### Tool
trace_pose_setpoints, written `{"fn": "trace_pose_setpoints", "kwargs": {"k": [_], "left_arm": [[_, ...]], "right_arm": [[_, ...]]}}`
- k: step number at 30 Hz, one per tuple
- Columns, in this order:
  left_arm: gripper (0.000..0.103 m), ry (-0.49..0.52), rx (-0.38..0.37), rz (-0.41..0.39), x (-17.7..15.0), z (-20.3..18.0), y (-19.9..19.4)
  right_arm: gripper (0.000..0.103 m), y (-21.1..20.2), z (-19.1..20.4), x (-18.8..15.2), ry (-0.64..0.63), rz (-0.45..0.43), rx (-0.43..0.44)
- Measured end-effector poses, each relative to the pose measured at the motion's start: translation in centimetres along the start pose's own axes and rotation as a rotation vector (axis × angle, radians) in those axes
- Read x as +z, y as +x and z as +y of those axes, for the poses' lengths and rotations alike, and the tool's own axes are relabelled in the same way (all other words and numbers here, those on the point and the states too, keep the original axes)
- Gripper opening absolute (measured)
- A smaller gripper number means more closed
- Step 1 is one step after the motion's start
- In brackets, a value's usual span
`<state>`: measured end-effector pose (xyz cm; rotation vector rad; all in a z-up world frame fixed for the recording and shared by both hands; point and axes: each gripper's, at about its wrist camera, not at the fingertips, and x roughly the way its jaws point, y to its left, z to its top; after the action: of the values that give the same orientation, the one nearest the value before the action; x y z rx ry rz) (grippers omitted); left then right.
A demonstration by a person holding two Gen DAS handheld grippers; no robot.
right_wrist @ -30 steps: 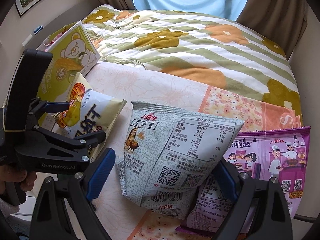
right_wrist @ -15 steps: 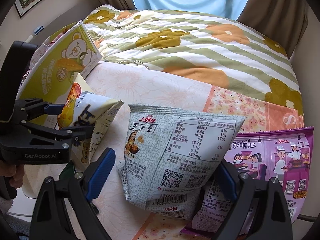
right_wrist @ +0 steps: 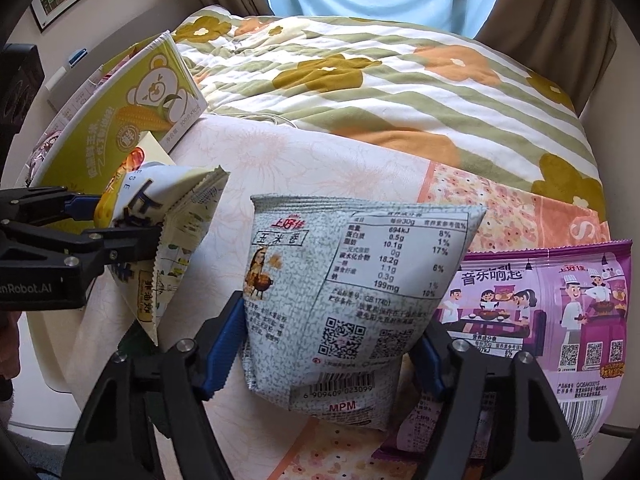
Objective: Organize snacks
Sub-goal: 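Carry both bags to the box and open the left tool over it while the right tool keeps holding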
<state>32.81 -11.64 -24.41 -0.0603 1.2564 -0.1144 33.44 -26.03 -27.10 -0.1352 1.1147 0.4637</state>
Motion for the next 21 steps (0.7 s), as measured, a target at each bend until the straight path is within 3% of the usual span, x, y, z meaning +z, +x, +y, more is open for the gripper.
{"fn": "trace_pose_setpoints", "kwargs": {"k": [3,11,21], "left_arm": [[0.061,-0.001,-0.006,-0.027,0.0,-0.1,-1.3],[0.061,-0.006,-0.027,-0.136,-0.1,-0.1,-6.8],[0.061,-0.037,0.019,-0.284,0.4,3.7,-16.1]], "right_arm": [[0.062,-1.0,-0.1,-0.2,0.016,-0.02,0.003],[0.061,-6.0,0.8,0.5,0.016,-0.09,-0.01],[0.061,-12.9,6.5,3.8,-0.062,-0.204,0.038]]}}
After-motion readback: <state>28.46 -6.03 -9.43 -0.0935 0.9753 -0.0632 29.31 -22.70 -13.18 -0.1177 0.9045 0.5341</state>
